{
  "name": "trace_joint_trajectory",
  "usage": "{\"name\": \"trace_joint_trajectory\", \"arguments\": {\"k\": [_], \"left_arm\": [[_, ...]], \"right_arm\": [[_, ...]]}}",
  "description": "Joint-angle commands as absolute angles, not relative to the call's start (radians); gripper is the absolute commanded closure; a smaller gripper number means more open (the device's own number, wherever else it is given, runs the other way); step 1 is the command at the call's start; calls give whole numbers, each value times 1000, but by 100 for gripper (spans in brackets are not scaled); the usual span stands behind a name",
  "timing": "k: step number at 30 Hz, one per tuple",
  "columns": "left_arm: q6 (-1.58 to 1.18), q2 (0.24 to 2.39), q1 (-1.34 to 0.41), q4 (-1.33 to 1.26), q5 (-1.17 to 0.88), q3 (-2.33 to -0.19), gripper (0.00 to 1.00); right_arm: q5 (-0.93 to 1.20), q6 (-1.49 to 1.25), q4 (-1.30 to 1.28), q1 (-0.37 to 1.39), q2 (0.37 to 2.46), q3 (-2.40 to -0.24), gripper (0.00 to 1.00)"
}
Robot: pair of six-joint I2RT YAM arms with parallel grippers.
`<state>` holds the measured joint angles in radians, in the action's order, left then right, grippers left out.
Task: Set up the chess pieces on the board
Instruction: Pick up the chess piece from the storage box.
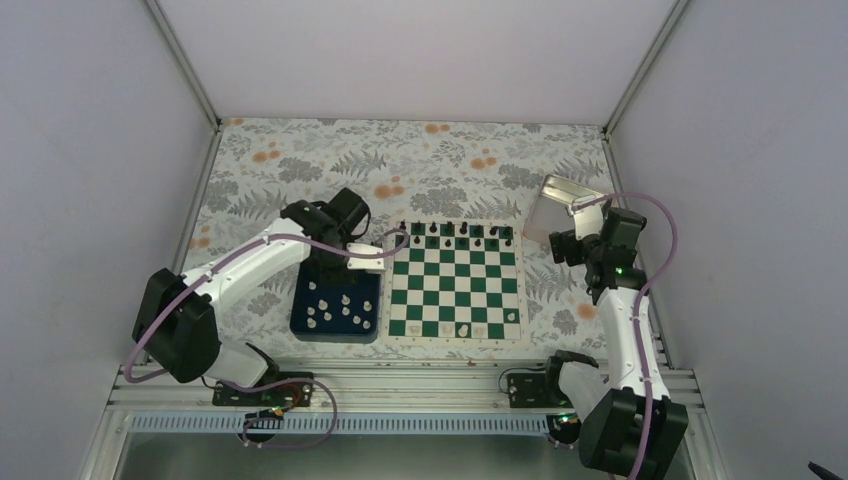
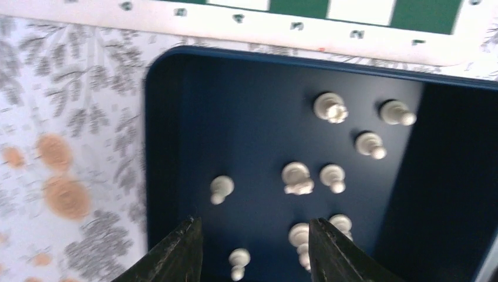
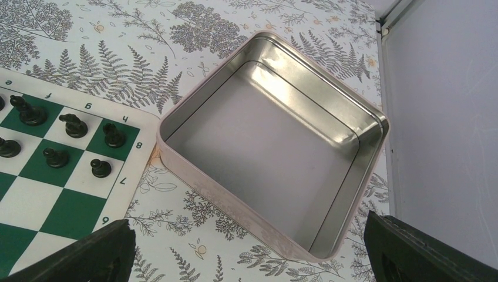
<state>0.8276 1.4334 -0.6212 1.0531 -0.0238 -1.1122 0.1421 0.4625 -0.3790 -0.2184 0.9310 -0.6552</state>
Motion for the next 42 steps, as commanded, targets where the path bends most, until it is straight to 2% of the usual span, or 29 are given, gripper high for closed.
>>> {"name": "trace_joint_trajectory", "arguments": {"k": [1,4,15,42], "left_arm": [[839,1439,-623,1026,-172,-1071,55],[826,1456,-638,1020,-230,-1045,55],[789,1489,-680,885,-249,-937,55],[758,1566,-701,773,-256,-886,60]], "right_arm": [[158,466,-377,-231,938,-660,0],[158,467,-377,-230,940,-659,0],[158,468,-377,-231,940,-658,0],[166,469,-380,-236,933,-658,0]]}}
